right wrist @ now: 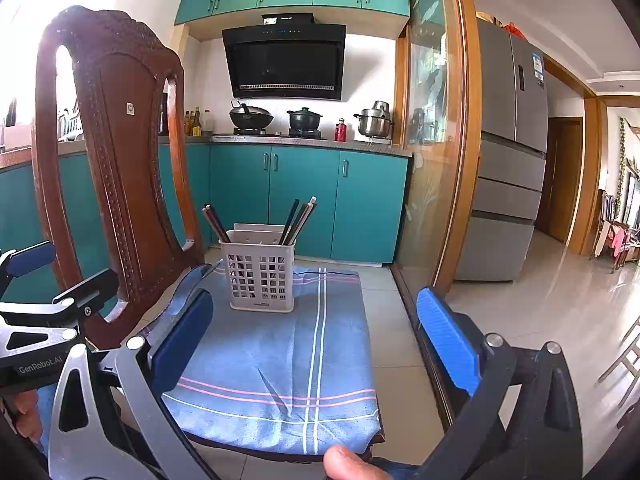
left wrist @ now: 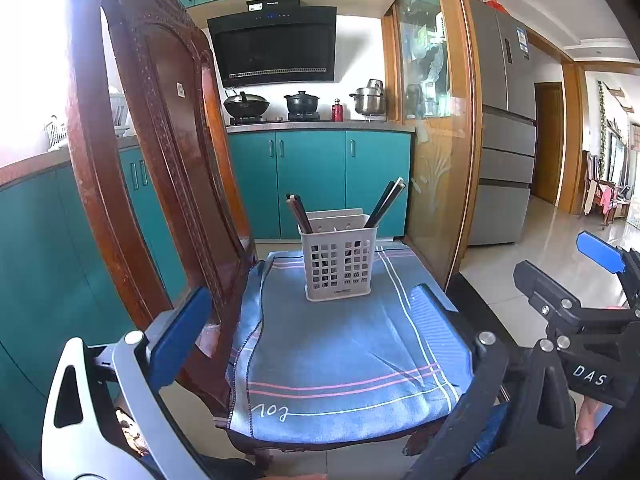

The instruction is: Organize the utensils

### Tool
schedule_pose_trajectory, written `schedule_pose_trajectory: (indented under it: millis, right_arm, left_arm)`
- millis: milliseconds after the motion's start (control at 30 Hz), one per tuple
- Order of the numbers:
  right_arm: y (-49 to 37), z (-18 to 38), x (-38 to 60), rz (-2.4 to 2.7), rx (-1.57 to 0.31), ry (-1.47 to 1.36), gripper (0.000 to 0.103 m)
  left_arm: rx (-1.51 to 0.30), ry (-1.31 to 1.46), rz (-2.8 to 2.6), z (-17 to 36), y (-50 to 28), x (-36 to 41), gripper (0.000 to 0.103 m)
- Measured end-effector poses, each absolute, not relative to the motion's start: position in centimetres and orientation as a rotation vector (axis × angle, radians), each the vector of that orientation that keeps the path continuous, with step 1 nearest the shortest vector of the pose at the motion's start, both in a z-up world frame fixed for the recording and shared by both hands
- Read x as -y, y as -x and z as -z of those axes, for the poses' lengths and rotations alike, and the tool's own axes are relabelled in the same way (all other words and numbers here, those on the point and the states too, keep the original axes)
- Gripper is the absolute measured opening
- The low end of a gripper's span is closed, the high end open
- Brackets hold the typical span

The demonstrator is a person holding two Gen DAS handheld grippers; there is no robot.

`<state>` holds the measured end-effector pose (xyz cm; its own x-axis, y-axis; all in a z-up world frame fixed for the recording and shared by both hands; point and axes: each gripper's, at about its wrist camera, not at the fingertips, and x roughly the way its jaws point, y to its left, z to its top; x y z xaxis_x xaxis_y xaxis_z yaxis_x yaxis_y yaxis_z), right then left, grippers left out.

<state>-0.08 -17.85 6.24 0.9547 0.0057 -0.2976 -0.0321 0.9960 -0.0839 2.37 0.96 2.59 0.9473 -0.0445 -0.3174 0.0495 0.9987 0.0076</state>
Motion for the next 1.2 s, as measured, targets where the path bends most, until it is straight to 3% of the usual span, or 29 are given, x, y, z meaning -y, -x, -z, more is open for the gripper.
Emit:
schedule_pose_trajectory:
  millis: [1200]
  right_arm:
    - [0.43, -6.26, 17.97, -0.013, -0.304, 0.083, 0.100]
  left_arm:
    - [-0.338, -0.041, 0.038, -2.61, -2.29, -1.06, 0.099]
